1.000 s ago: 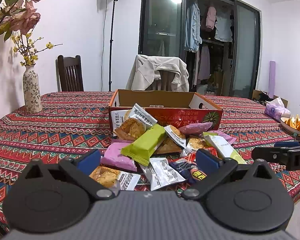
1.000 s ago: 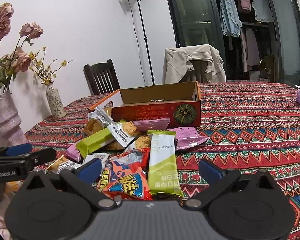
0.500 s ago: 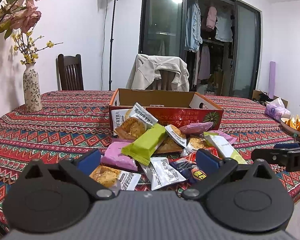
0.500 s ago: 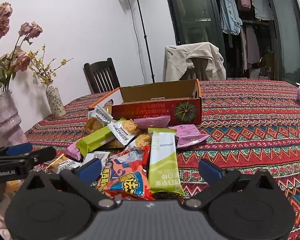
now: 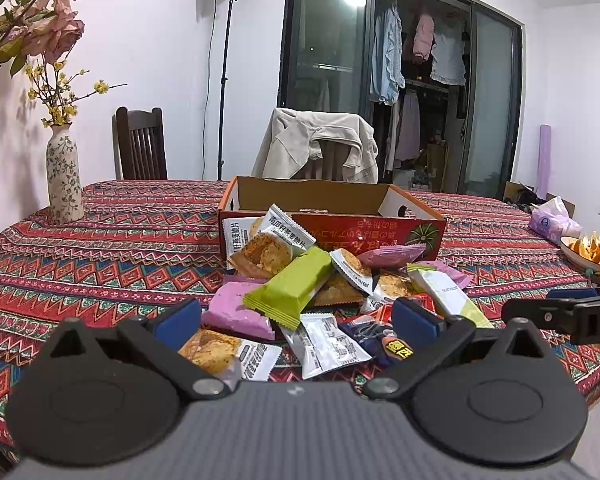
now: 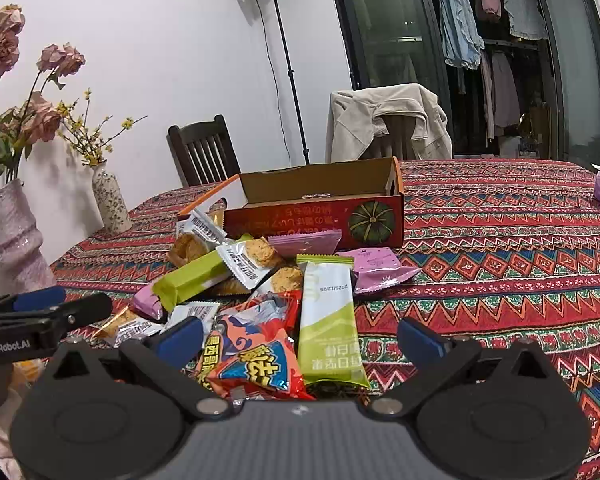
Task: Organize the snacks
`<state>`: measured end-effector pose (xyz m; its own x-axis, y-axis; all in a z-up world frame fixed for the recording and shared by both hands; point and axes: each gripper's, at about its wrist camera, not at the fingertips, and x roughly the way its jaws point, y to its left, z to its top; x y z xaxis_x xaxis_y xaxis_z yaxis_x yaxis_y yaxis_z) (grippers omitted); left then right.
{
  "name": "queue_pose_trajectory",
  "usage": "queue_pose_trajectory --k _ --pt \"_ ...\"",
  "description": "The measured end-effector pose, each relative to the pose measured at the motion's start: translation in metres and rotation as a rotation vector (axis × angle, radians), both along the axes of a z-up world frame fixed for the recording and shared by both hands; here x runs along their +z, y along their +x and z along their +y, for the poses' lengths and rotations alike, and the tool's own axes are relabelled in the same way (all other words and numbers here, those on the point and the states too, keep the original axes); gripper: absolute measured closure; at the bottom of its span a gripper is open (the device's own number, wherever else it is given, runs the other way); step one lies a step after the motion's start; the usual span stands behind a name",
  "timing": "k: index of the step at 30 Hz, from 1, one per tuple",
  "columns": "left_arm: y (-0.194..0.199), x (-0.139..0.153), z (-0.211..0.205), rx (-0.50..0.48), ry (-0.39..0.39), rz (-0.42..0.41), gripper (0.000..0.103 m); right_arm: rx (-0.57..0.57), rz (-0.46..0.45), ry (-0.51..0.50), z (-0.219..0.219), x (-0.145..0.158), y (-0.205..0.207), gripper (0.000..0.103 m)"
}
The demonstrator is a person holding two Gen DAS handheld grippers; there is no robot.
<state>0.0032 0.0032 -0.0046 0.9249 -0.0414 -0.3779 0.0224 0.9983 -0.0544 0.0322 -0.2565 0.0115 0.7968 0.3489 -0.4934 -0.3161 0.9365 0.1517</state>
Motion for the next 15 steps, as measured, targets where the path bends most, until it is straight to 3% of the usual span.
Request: queue_pose_trajectory --k 15 --pt "-0.0013 -0.0006 0.0000 -0.001 -0.004 0.000 0.000 -0.002 0.002 -0.001 0.0004 -0.0001 -0.0006 0.000"
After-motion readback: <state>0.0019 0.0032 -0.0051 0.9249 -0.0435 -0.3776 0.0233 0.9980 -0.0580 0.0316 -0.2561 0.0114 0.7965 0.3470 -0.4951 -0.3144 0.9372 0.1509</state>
